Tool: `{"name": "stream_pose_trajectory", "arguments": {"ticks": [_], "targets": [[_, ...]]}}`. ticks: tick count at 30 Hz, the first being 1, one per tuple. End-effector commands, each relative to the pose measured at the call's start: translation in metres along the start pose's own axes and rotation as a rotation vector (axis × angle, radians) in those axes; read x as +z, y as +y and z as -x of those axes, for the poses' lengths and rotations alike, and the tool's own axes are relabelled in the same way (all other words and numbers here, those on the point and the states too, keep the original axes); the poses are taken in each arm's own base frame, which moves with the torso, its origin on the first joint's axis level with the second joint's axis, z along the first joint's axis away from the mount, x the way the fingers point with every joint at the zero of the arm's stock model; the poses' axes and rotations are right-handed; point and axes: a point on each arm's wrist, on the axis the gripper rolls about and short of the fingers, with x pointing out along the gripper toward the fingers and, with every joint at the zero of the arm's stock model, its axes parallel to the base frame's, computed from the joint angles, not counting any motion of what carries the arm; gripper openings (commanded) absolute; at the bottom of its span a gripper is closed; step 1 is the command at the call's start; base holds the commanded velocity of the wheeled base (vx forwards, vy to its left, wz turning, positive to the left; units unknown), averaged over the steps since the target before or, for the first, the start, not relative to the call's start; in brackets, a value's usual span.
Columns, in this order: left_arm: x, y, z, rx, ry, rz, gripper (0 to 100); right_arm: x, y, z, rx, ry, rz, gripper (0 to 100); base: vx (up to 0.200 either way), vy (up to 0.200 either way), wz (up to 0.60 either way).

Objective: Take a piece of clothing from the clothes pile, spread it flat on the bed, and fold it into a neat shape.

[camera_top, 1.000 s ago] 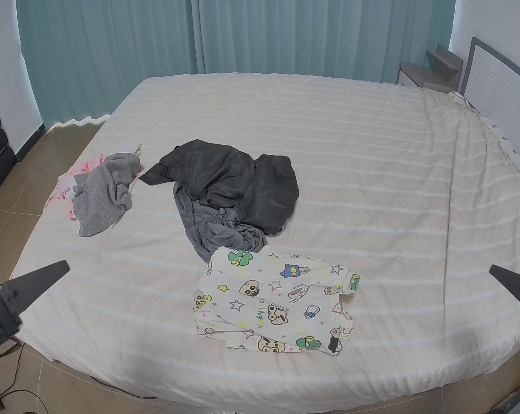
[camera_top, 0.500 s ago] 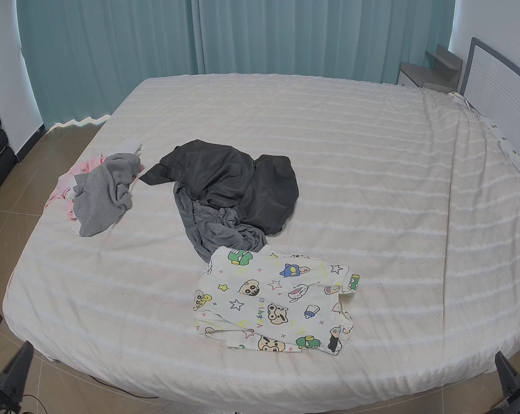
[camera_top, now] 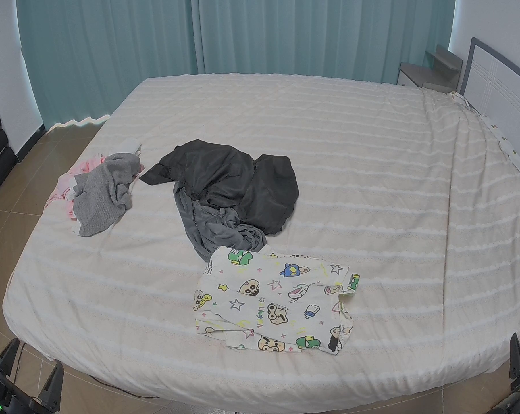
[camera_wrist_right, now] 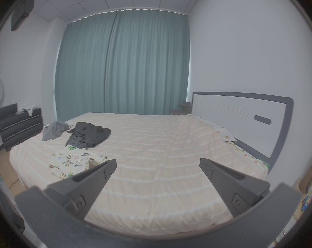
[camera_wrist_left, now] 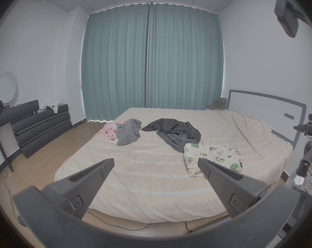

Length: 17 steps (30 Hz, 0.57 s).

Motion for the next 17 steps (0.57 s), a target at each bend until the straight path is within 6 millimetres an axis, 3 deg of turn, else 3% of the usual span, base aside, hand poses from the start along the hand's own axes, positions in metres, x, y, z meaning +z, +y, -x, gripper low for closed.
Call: {"name": "stream_pose_trajectory", "arguments": {"ticks": [1,5,17], "targets": [[-0.0043,0.0003,-0.0009,0.014,0.009,0.002,100,-0.0015,0.0001,0.0007,0.005,-0.005,0.006,100,0.0,0.0,0.0],[-0.0041,0.0002,-0.0009,0.008,0.008,-0.007,100,-0.0063,0.0048,-0.0008,0.185,0.009,-0.027,100,0.0,0.0,0.0],[-0.0043,0.0002,-0.0009,0.01,0.009,-0.004,100,-0.0081,0.0048,-0.0012,0.182,0.007,-0.056,100,0.0,0.0,0.0]]}}
